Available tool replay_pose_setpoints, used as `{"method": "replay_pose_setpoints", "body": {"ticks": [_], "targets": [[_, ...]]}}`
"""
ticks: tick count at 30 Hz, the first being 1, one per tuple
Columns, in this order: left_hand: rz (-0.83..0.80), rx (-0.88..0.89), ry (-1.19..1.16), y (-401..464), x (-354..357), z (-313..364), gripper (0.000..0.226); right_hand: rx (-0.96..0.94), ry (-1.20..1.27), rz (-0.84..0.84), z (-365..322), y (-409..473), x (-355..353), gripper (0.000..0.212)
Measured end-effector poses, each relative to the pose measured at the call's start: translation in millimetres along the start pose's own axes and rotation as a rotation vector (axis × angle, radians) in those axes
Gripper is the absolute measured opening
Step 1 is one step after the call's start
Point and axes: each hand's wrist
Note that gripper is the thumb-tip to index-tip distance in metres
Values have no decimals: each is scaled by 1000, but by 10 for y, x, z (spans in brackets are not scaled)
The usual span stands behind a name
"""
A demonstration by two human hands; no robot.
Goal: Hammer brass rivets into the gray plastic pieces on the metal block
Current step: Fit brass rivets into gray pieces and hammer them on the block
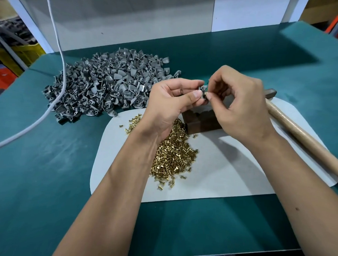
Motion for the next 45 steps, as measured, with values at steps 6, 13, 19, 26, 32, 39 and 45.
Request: {"method": "replay_pose_setpoints", "body": {"ticks": [6, 13, 19, 26, 32, 39, 45], "targets": [[14, 9, -22, -6, 21, 22, 24, -22, -22, 28, -32, -17, 33, 18], [30, -9, -26, -18, 51, 8, 22, 72, 62, 49, 7, -32, 36, 18], [48, -96, -84, -6, 7, 51, 19, 115, 135, -15, 57, -27, 2, 12], [63, -133, -150, 8, -20, 73, 19, 40, 59, 34, 36, -18, -21, 7], [44, -168, -165, 7, -2, 89, 16, -46, -22, 43, 47, 5, -50, 5], [73, 23, 76, -3, 78, 37, 13, 38, -37, 103, 77, -9, -23, 6], [49, 176, 232, -9, 139, -18, 22, 137, -1, 150, 50, -26, 6, 7]]}}
Point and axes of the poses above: each hand's wrist, its own y-axis towards the middle knuckle, its own x-axis out of the palm, z = x × y, and after that the axes turned 10 degrees about x, right-handed
